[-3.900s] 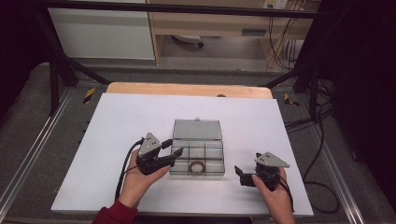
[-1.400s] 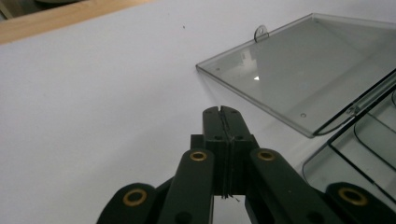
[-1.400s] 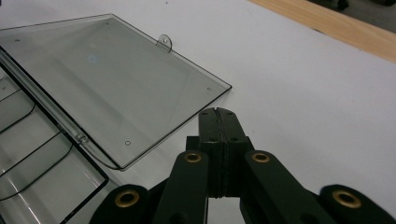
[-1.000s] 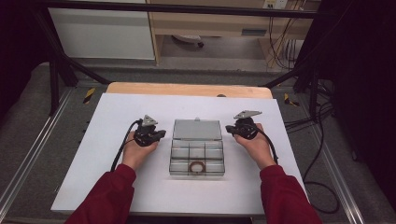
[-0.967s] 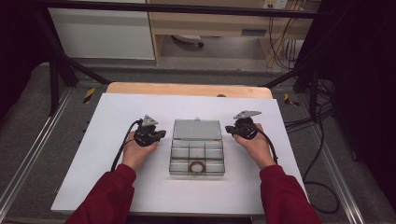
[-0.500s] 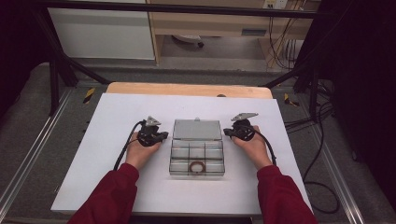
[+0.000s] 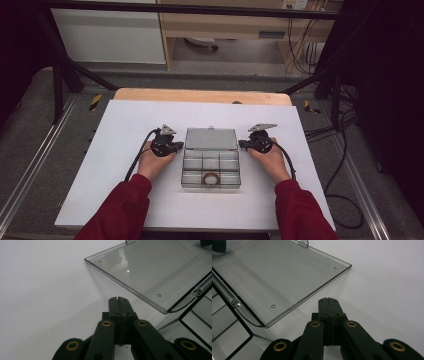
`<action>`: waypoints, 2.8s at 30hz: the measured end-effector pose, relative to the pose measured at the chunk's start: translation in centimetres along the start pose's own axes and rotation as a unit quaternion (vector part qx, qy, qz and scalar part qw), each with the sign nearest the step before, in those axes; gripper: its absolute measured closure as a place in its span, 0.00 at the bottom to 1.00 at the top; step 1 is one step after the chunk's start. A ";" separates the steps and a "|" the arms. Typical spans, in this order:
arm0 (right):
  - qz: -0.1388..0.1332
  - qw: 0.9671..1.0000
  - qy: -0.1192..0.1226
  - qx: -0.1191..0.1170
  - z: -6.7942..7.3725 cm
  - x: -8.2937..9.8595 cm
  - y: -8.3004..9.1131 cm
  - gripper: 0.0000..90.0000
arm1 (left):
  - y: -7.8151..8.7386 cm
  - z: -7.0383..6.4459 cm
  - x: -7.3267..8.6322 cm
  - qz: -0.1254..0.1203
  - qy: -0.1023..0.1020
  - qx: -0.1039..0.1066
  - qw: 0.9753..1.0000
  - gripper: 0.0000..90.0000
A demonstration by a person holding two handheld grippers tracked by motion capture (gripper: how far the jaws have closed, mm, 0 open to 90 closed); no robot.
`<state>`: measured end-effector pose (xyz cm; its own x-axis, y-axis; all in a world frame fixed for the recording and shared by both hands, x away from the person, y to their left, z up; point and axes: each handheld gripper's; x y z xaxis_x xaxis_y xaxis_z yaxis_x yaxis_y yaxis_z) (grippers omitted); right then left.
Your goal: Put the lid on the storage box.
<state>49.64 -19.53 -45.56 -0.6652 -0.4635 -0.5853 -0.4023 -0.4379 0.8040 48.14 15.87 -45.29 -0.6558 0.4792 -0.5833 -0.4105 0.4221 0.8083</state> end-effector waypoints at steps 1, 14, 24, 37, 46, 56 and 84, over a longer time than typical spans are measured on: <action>0.000 1.000 0.000 -0.001 0.0 0.0 0.0 1.00 | -0.1 0.0 0.0 0.000 0.001 0.001 1.000 1.00; -0.003 1.000 -0.004 -0.011 0.1 -0.1 -0.4 1.00 | -0.5 0.0 -0.4 0.001 0.001 0.003 1.000 1.00; -0.007 1.000 -0.006 -0.017 0.1 -0.2 -0.6 1.00 | -0.8 -0.1 -0.7 -0.001 0.002 0.007 1.000 1.00; -0.011 1.000 -0.006 -0.021 -0.1 -0.2 -0.7 1.00 | -1.0 0.0 -0.8 -0.004 0.006 0.009 1.000 1.00; -0.013 1.000 -0.010 -0.024 -0.2 -0.2 -0.8 1.00 | -1.2 0.2 -1.0 -0.006 0.012 0.013 1.000 1.00; -0.015 0.999 -0.016 -0.030 -0.3 -0.5 -1.0 1.00 | -1.4 0.4 -1.1 -0.013 0.022 0.023 0.999 1.00; -0.047 0.998 -0.005 -0.029 -0.3 -1.8 0.6 1.00 | 0.1 0.4 -2.3 -0.036 0.010 0.017 0.999 1.00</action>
<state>50.77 -19.21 -44.02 -0.6322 -0.4106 -0.6570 -0.4270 -0.5229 0.7377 49.89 15.10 -43.90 -0.6385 0.4313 -0.6374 -0.4358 0.4800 0.7614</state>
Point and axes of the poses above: each handheld gripper's, and its own axes: y roughly backward along the jaws, x roughly out of its underside, z roughly to its left, and after that the axes turned 13 degrees about z, right-handed
